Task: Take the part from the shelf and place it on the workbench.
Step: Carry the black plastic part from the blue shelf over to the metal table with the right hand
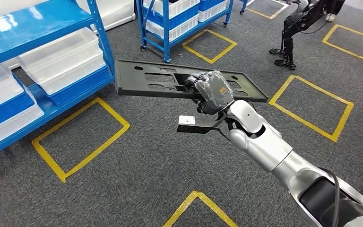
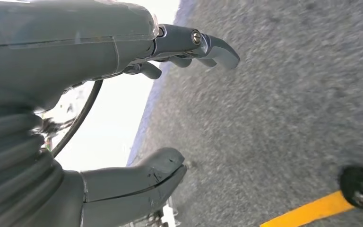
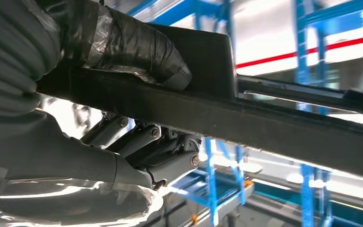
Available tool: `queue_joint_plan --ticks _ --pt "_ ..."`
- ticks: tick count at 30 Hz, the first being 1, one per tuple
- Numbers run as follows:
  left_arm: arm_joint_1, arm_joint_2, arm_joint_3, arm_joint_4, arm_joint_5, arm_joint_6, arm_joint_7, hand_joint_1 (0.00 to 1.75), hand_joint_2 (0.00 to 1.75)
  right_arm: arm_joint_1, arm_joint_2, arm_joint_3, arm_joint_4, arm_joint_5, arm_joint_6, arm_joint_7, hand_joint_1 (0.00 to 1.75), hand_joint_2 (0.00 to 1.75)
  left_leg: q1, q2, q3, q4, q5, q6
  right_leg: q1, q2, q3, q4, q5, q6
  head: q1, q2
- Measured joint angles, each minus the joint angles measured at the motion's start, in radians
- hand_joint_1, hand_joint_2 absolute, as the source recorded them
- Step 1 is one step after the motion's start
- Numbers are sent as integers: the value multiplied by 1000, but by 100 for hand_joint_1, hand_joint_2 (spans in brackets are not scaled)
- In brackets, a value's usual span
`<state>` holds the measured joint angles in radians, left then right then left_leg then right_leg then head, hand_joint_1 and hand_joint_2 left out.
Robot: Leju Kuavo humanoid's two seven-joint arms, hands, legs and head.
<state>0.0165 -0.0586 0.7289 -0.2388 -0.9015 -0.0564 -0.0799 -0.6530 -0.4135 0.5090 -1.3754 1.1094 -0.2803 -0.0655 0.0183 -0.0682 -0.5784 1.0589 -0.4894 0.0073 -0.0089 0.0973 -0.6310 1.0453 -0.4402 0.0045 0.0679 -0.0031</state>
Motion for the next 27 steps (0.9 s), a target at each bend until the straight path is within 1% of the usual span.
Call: queue_joint_plan --ticks 1,2,3,4,5,6,7,8,9,10,11,12,13,14,15,16,17,18,19,20,21,22,23,24,25,26,27 --pt "0 0 2 0 -3 -1 0 0 175 -6 -3 1 0 7 0 4 175 175 -1 -6 2 -4 -3 2 -2 12 -7 2 3 6 0 0" --pt "0 -1 3 0 -5 -1 0 0 175 -9 -9 1 1 11 0 7 175 175 -2 3 2 -6 -1 6 -4 23 -11 2 7 13 0 0" --pt "-1 -2 3 0 -7 -2 -1 0 175 -9 -18 1 1 11 1 7 175 175 -3 17 3 -10 3 12 -6 27 -14 2 8 19 0 0" --pt "-1 -4 4 0 -7 -1 -2 0 175 -10 -29 1 0 9 4 7 175 175 -2 29 5 -15 7 19 -6 15 -19 9 2 24 1 0" --pt "0 -5 6 0 -6 0 -4 0 175 -12 -39 1 0 9 8 8 175 175 0 42 6 -21 10 25 -5 -9 -32 34 -14 28 2 0" --pt "2 -7 9 0 -6 1 -5 0 175 -14 -46 0 -1 11 12 8 175 175 0 56 7 -24 12 29 -4 -39 -52 77 -39 32 2 0" --pt "5 -7 13 0 -5 2 -5 0 175 -17 -49 1 -1 20 17 9 175 175 -2 68 7 -25 13 32 -3 -67 -81 138 -70 36 3 0" --pt "7 -7 17 0 -5 2 -3 0 175 -18 -50 1 0 31 21 10 175 175 -4 82 7 -25 12 33 -5 -82 -111 201 -97 39 3 0" --pt "9 -8 21 0 -5 2 -1 0 175 -17 -50 2 2 43 24 12 175 175 -5 97 6 -25 11 33 -5 -90 -131 246 -109 41 3 0" --pt "9 -8 24 0 -5 2 0 0 175 -16 -50 4 3 52 25 13 175 175 -7 111 6 -25 11 33 -5 -94 -136 259 -105 40 3 0" --pt "9 -9 27 0 -5 2 1 0 175 -16 -51 5 4 58 26 16 175 175 -8 124 7 -25 10 33 -5 -98 -118 229 -83 37 3 0" --pt "9 -10 29 0 -5 2 2 0 175 -17 -52 5 5 63 25 19 175 175 -10 135 8 -25 8 33 -2 -108 -83 168 -52 31 3 0" --pt "9 -12 30 0 -6 2 6 0 175 -20 -52 5 5 72 25 24 175 175 -12 146 10 -25 7 32 5 -131 -43 97 -28 22 3 0" --pt "9 -13 31 0 -7 2 10 0 175 -25 -53 6 6 86 22 31 175 175 -15 156 13 -26 5 30 12 -151 -11 37 -10 13 3 0" --pt "9 -15 33 0 -8 2 16 0 175 -30 -53 8 7 106 19 39 175 175 -16 166 15 -26 3 27 19 -165 7 0 -3 5 3 0" --pt "9 -16 35 0 -10 2 21 0 175 -35 -54 10 8 131 14 50 175 175 -18 176 17 -28 1 23 24 -170 13 -14 -5 -1 3 0" --pt "8 -18 37 0 -12 2 25 0 175 -38 -57 13 10 156 8 60 175 175 -18 186 19 -29 0 19 25 -158 12 -16 -2 -3 3 0" --pt "8 -19 39 0 -14 3 26 0 175 -41 -63 16 11 180 3 69 175 175 -18 193 23 -31 -3 14 23 -146 14 -19 1 -7 3 0" --pt "8 -20 41 0 -16 4 27 0 175 -43 -70 18 13 201 -1 78 175 175 -18 184 25 -27 -9 9 19 -136 17 -25 4 -11 3 0" --pt "8 -22 44 0 -18 4 27 0 175 -46 -78 20 14 217 -4 86 175 175 -17 162 19 -8 -25 5 15 -125 20 -31 8 -15 3 0" --pt "9 -23 46 0 -21 4 26 0 175 -49 -86 21 15 228 -6 93 175 175 -15 133 3 32 -51 2 10 -116 23 -36 11 -19 3 0" --pt "12 -25 49 0 -26 4 25 0 175 -50 -92 21 16 235 -9 98 175 175 -13 103 -24 93 -84 0 9 -105 23 -38 12 -21 3 0" --pt "14 -26 50 0 -32 4 23 0 175 -49 -101 22 16 238 -13 102 175 175 -12 85 -57 162 -116 -1 8 -93 22 -37 13 -23 3 0" --pt "16 -27 51 0 -38 4 21 0 175 -42 -112 22 15 238 -17 104 175 175 -11 78 -86 220 -135 -2 8 -80 21 -36 13 -23 3 0" --pt "17 -28 51 0 -44 4 19 0 175 -30 -127 21 11 233 -20 108 175 175 -11 75 -103 248 -135 -2 8 -67 21 -33 11 -22 3 0" --pt "18 -28 51 0 -50 5 16 0 175 -16 -147 17 5 228 -22 111 175 175 -11 73 -101 236 -113 -3 7 -55 21 -29 9 -20 3 0" --pt "19 -29 51 0 -56 7 14 0 175 1 -168 11 -3 222 -23 115 175 175 -9 66 -81 187 -75 -3 5 -42 21 -23 6 -17 3 0"
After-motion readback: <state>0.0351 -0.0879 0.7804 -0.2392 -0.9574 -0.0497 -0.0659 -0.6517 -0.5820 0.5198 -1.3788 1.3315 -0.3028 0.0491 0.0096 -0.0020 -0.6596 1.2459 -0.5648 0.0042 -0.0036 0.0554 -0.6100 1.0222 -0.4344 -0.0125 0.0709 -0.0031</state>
